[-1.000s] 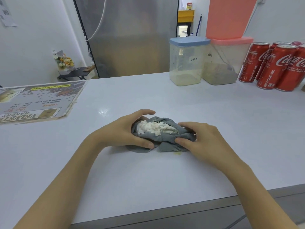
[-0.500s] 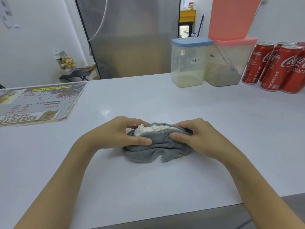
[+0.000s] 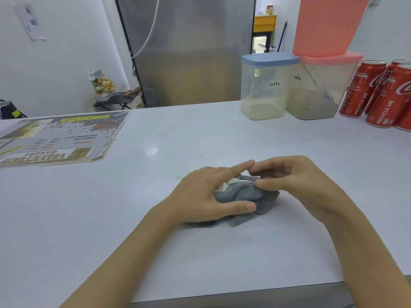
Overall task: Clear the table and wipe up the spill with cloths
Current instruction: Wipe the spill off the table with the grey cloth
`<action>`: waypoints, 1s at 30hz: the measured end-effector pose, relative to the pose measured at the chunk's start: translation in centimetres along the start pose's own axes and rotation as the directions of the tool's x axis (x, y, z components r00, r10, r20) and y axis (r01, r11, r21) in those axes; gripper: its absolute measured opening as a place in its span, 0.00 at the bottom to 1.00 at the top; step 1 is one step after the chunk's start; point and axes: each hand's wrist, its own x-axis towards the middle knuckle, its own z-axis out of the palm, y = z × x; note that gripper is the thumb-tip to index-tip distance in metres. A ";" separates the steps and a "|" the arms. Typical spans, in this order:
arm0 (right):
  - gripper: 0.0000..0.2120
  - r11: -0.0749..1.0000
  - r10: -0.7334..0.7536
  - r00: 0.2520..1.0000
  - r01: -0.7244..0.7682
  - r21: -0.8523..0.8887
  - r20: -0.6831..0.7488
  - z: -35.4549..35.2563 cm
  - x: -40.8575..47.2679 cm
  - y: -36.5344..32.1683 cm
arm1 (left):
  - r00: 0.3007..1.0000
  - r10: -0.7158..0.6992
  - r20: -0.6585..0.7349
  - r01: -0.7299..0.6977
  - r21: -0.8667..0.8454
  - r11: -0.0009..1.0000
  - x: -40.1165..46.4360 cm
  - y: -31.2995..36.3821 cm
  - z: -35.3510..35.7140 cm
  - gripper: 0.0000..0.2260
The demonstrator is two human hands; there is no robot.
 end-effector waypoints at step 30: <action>0.08 0.981 -0.036 0.975 -0.008 -0.194 -0.221 1.3 3.4 -0.2 | 0.899 -0.325 -0.295 0.334 -0.023 0.942 4.6 -6.9 -1.2 0.16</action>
